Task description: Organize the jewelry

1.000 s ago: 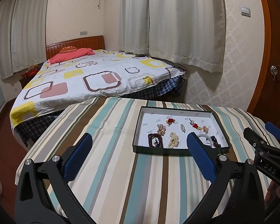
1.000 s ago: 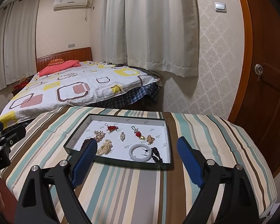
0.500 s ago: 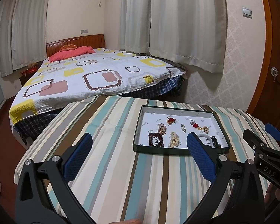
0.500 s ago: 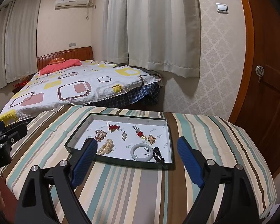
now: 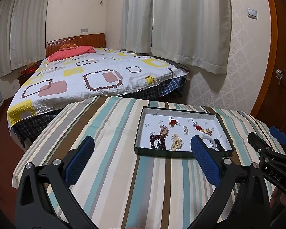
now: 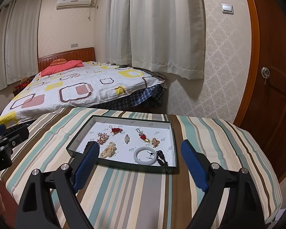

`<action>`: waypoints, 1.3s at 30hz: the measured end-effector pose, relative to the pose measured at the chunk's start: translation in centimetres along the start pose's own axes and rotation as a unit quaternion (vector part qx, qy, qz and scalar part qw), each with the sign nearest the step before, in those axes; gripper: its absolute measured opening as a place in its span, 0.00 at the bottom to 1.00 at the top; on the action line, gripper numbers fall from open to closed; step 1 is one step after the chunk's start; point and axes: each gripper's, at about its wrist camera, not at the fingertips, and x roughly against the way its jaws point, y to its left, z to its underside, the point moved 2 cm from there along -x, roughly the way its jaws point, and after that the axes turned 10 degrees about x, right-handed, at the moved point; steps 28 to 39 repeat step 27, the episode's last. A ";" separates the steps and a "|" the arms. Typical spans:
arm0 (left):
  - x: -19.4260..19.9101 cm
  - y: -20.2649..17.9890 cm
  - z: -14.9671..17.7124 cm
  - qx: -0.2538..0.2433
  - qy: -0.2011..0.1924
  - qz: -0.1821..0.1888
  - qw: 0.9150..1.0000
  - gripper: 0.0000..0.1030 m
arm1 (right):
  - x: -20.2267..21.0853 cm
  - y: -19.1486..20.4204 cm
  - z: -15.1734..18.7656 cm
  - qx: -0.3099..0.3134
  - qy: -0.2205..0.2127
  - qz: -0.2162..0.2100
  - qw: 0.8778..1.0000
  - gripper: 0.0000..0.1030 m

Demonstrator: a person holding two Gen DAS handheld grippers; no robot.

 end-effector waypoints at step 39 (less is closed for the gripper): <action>-8.5 2.6 1.1 0.019 0.047 -0.033 0.998 0.96 | -5.4 -4.6 2.5 -0.031 0.023 0.036 0.999 0.82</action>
